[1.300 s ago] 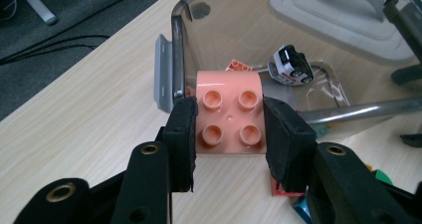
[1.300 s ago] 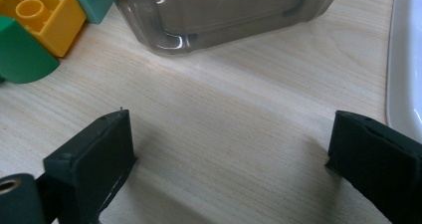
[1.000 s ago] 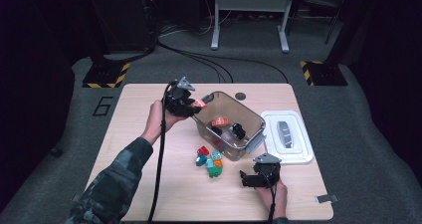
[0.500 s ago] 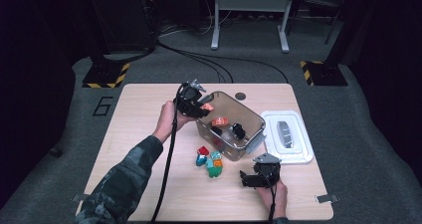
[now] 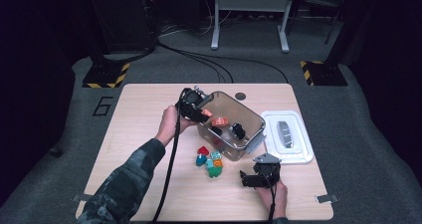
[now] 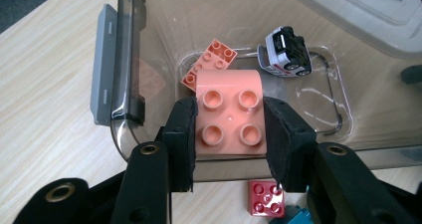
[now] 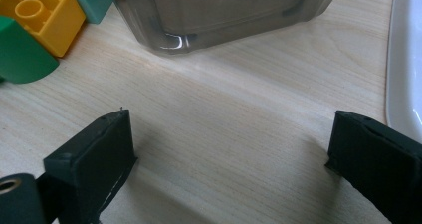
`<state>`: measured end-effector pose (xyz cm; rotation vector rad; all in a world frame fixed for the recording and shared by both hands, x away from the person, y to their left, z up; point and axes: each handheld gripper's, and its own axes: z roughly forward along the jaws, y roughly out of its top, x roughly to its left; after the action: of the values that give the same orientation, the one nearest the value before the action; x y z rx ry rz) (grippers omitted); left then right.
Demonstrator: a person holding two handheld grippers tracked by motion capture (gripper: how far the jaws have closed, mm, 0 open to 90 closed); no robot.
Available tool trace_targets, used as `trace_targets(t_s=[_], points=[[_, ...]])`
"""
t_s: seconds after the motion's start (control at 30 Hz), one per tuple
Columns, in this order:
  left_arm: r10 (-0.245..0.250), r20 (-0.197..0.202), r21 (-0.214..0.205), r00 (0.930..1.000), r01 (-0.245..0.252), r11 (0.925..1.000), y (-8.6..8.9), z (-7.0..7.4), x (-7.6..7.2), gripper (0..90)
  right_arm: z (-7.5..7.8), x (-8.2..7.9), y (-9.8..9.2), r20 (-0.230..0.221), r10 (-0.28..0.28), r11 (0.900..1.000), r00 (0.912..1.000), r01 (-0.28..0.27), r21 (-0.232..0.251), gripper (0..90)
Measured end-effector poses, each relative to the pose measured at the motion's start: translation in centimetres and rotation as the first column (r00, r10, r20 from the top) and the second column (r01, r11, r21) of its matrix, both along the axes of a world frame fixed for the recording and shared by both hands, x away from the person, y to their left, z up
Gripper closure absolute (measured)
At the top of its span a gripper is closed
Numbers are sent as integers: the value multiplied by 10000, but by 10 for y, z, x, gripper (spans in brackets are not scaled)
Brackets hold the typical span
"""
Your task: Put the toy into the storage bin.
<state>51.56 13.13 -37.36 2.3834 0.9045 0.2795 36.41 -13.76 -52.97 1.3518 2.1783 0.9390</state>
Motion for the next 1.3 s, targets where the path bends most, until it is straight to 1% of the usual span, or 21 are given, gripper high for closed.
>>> trace_targets(t_s=[0.1,0.17,0.23,0.27,0.33,0.43,0.53,0.57,0.73,0.8,0.83,0.9,1.03,1.07,1.13,1.17,1.2,1.23,1.3], points=[[-7,-43,94,10000,7,10000,-1,-2,0,579,0,0,0,0,11,10000,10000,-11,-6,33],[-7,-78,100,10000,8,10000,-1,-2,1,540,0,0,0,0,13,10000,10000,-13,-4,32],[-4,-45,129,10000,5,9999,-1,-2,0,479,0,0,0,7,14,10000,10000,-14,0,32],[26,-6,120,10000,-26,9999,0,-1,-2,463,0,0,0,-9,30,10000,10000,-30,-2,32],[87,110,-44,9999,-86,10000,2,1,-4,413,0,0,0,-11,31,10000,10000,-31,-2,32],[10,358,-77,9994,-8,10000,6,6,-11,347,0,0,0,-10,31,10000,10000,-31,-1,33],[46,578,-167,9983,-36,9999,11,10,-19,288,0,0,0,-13,28,10000,10000,-28,0,33],[68,636,-260,9979,-52,9996,13,11,-22,266,0,0,0,-11,28,10000,10000,-28,-1,33],[227,928,-452,9954,-186,9988,27,12,-37,214,0,0,0,-8,23,10000,10000,-23,3,34],[259,1035,-614,9943,-196,9979,34,11,-45,200,0,0,0,-6,22,10000,10000,-22,-2,34],[284,1064,-604,9939,-221,9979,37,9,-47,195,0,0,0,-7,24,10000,10000,-24,2,34],[331,1150,-627,9928,-260,9977,41,5,-54,187,0,0,0,-8,15,10000,10000,-15,2,34],[340,1186,-766,9924,-250,9967,49,-9,-67,173,0,0,-1,8,23,10000,10000,-23,-10,35],[369,1197,-855,9921,-268,9960,50,-16,-70,169,0,1,-1,28,56,10000,10000,-56,-29,35],[327,1142,-777,9929,-239,9967,50,-26,-75,168,0,1,-1,29,53,10000,10000,-53,-30,35],[191,1122,-790,9935,-103,9968,50,-35,-78,168,0,1,-1,31,54,10000,10000,-54,-32,35],[128,965,-718,9953,-59,9974,49,-42,-80,170,0,0,0,9,-7,10000,10000,7,19,35],[114,978,-706,9951,-45,9975,47,-48,-81,171,0,0,0,8,-5,10000,10000,5,17,35],[10,762,-773,9971,49,9970,43,-64,-84,179,0,0,0,12,-8,10000,10000,8,19,35]])
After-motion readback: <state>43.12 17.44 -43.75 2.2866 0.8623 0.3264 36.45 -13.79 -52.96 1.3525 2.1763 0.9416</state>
